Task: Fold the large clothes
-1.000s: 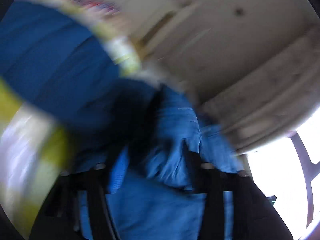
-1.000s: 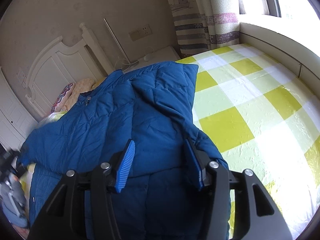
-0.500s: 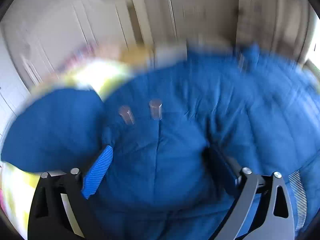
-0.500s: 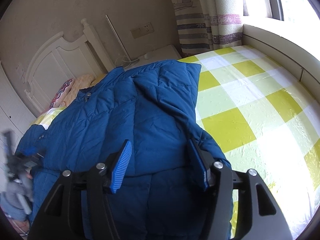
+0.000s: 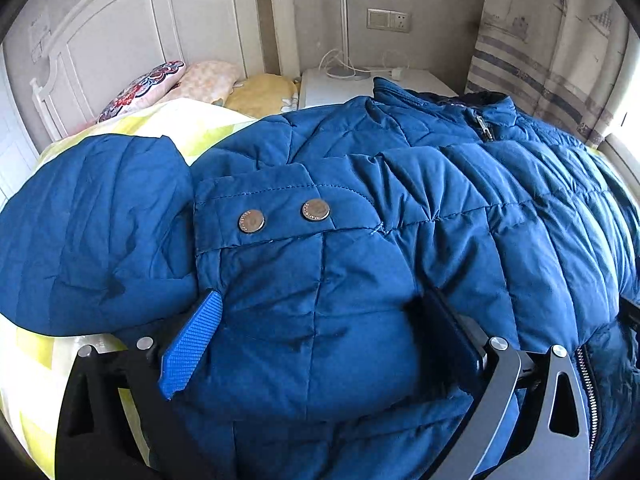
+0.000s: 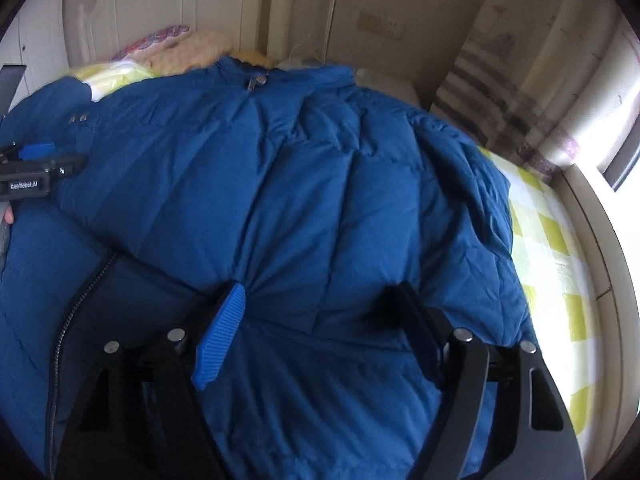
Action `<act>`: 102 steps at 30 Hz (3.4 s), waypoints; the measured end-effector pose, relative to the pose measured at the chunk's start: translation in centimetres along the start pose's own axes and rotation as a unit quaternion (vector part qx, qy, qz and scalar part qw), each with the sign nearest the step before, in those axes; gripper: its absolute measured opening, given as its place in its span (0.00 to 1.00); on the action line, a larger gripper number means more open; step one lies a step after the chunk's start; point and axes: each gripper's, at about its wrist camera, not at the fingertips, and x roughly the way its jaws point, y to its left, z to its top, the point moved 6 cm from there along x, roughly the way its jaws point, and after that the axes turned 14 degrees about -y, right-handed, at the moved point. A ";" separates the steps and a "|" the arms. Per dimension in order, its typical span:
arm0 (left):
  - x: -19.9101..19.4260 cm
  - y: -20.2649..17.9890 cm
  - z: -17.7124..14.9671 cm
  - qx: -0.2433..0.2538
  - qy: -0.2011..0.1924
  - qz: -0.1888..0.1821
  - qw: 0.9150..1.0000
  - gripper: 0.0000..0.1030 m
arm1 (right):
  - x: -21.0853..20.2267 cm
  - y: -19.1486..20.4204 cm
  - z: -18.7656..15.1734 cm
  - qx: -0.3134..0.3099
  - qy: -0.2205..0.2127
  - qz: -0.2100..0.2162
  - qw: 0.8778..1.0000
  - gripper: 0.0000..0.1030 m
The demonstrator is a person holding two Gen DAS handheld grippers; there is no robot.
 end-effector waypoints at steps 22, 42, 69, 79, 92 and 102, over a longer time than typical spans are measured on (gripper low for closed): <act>0.2 0.0 -0.1 -0.008 0.006 0.000 1.000 0.96 | 4.8 -5.5 8.9 0.127 -0.059 -0.060 0.988 0.89; 0.2 0.0 0.1 -0.028 0.002 -0.011 1.000 0.96 | 4.3 5.2 4.6 0.010 0.000 0.073 0.997 0.97; -9.4 40.3 -4.8 -0.502 -0.157 0.156 0.836 0.69 | 3.1 2.8 2.4 0.065 -0.027 0.013 0.997 0.98; -15.8 26.9 6.2 -0.331 -0.302 0.057 0.892 0.04 | 2.4 1.8 2.9 0.108 -0.062 0.039 0.991 0.90; -1.2 -13.8 0.4 0.129 -0.030 -0.094 0.987 0.09 | -2.5 -9.1 1.8 0.370 -0.238 0.015 0.898 0.89; -9.8 -11.0 2.3 0.115 -0.078 -0.146 0.979 0.13 | -2.1 -8.3 1.7 0.363 -0.230 0.027 0.903 0.89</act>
